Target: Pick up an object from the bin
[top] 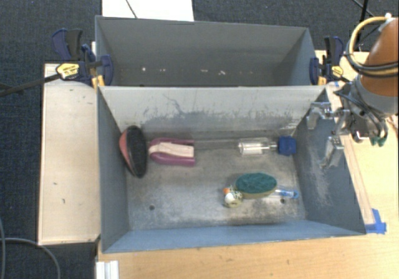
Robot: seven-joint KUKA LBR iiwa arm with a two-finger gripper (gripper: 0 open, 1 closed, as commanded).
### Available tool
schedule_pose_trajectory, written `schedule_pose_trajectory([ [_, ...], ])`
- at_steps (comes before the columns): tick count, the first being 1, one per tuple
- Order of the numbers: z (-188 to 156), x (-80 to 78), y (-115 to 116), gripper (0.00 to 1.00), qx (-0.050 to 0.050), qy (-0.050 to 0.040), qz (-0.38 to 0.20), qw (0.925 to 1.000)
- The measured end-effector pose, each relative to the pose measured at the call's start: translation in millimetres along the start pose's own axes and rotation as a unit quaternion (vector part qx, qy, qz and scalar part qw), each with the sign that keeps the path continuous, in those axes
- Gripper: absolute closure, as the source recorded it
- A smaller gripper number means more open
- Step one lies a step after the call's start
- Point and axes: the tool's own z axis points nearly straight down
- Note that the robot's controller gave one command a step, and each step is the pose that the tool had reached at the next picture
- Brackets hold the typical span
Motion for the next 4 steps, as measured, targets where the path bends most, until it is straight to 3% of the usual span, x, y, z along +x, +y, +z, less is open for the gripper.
schedule_pose_trajectory([
  [1,136,-4.6,53,0.0,-0.002,0.003,-0.144,0.9896],
  [2,165,28.6,96,0.0,-0.001,0.0019,-0.149,0.9889],
  [3,165,67.0,153,0.0,-0.003,0.0016,-0.124,0.9923],
  [4,165,37.7,151,0.0,-0.001,0.0001,-0.06,0.9982],
])
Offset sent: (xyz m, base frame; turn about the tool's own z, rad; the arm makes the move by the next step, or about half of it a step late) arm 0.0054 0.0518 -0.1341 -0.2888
